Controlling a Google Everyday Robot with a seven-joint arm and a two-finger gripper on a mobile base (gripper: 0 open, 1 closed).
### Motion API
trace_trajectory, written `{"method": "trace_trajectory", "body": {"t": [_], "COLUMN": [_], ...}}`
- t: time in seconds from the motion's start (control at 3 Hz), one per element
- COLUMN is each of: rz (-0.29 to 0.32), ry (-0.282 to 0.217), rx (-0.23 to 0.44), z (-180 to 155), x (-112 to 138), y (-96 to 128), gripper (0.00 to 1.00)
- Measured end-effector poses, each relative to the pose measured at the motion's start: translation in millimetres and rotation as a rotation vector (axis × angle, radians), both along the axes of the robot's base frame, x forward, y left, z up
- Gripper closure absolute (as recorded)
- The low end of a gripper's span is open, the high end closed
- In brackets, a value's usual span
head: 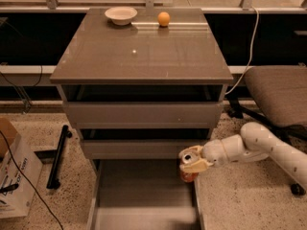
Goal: Pick coke can from bottom drawer and place on counter
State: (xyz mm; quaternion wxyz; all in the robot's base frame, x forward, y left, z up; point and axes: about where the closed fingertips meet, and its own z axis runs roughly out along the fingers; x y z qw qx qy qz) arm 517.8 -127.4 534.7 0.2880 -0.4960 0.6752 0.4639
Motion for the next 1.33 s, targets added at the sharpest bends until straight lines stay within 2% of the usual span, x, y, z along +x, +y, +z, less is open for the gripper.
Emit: {"method": "trace_trajectory", "body": {"t": [0.33, 0.67, 1.0, 1.33], "rz": [0.055, 0.087, 0.107, 0.096], "ry": [-0.08, -0.193, -0.346, -0.418], "rx": [-0.017, -0.116, -0.235, -0.248], "z": [107.0, 201.1, 305.8, 344.1], "x": [-5.2, -9.7, 1.0, 6.5], "y": [-11.7, -7.6, 2.3, 5.9], "gripper": [1.0, 1.0, 1.0, 1.0]}}
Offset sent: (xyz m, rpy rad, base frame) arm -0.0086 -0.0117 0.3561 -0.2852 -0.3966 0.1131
